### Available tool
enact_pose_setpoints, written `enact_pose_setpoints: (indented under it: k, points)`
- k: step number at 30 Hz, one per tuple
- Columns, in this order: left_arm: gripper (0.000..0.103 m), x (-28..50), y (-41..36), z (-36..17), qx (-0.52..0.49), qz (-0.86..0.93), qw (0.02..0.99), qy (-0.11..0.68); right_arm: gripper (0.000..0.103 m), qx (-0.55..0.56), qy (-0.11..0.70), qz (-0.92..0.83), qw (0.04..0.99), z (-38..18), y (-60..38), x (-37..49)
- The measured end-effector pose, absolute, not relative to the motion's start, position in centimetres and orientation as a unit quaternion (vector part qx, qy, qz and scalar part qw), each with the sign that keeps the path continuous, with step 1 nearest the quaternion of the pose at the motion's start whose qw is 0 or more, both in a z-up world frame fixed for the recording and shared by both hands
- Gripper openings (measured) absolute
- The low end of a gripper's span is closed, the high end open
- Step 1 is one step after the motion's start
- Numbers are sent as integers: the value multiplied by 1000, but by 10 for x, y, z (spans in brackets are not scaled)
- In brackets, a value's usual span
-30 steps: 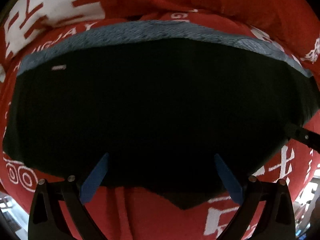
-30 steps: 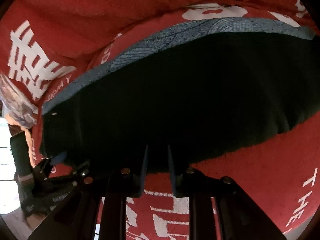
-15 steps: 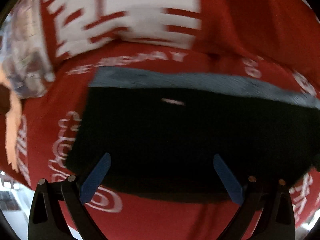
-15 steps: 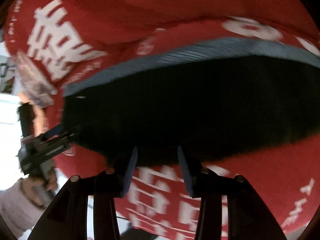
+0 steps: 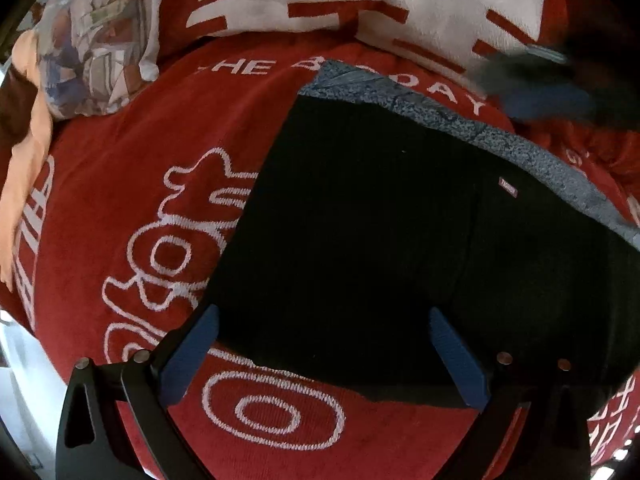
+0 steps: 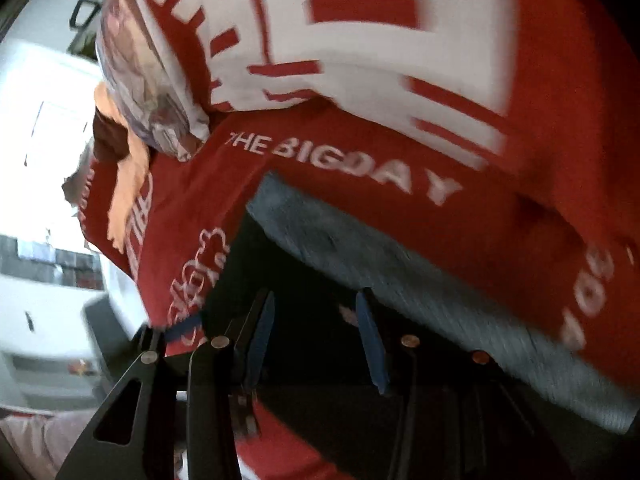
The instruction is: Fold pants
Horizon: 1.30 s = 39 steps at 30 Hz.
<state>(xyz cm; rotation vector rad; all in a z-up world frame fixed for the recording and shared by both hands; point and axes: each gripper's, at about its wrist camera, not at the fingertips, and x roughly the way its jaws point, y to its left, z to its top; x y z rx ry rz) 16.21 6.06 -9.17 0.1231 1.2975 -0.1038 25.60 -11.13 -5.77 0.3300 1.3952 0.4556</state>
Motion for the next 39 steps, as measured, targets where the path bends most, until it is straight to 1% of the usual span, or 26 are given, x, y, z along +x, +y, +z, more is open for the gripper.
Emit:
enact_pose_setpoints:
  k: [8,9,10,11,15,16,19,20,21,22,23,24,25,29,31,33,36,39]
  points:
    - [103,145,73,-91,42,-56,811,581,46,83,639,201,738,-93,-51,307]
    - [103,142,75,-90,40,-55,811,581,42,85,648,201,730,-100,-47,311]
    - [103,141,76,-90,36,-55,810,583,15,92,655,204,722,-105,-46,311]
    - [103,140,78,-89,33,-55,810,583,13,97,658,199,719,-107,-44,313]
    - [103,139,73,-85,42,-60,809,584,13,116,653,172,728,-104,-43,318]
    - [103,139,73,-85,46,-62,807,585,17,122,655,165,727,-103,-46,318]
    - [103,141,69,-84,56,-68,803,590,17,145,653,144,729,-85,-63,302]
    - [103,143,69,-85,59,-70,800,593,19,148,654,139,728,-77,-74,293]
    - [103,147,70,-86,62,-71,798,596,24,149,656,133,728,-71,-82,283]
    - [103,146,69,-86,66,-70,794,600,35,150,657,124,728,-64,-92,272]
    - [103,145,69,-85,70,-69,788,607,43,153,661,109,727,-55,-107,253]
    - [103,144,69,-84,71,-69,784,613,59,159,664,98,724,-48,-121,236]
    - [103,142,69,-83,71,-67,776,623,66,167,667,88,721,-42,-135,220]
    - [103,122,62,-73,89,-52,748,656,67,216,686,25,695,-23,-203,133]
    - [103,104,48,-62,115,-60,739,660,71,231,690,-13,686,-15,-235,89]
    - [103,90,33,-53,141,-74,731,663,73,235,693,-44,680,-3,-261,45]
    - [103,61,-7,-32,184,-120,713,666,79,238,690,-93,678,19,-289,-13]
    - [103,34,-56,-8,215,-174,694,665,79,273,674,-134,674,41,-317,-64]
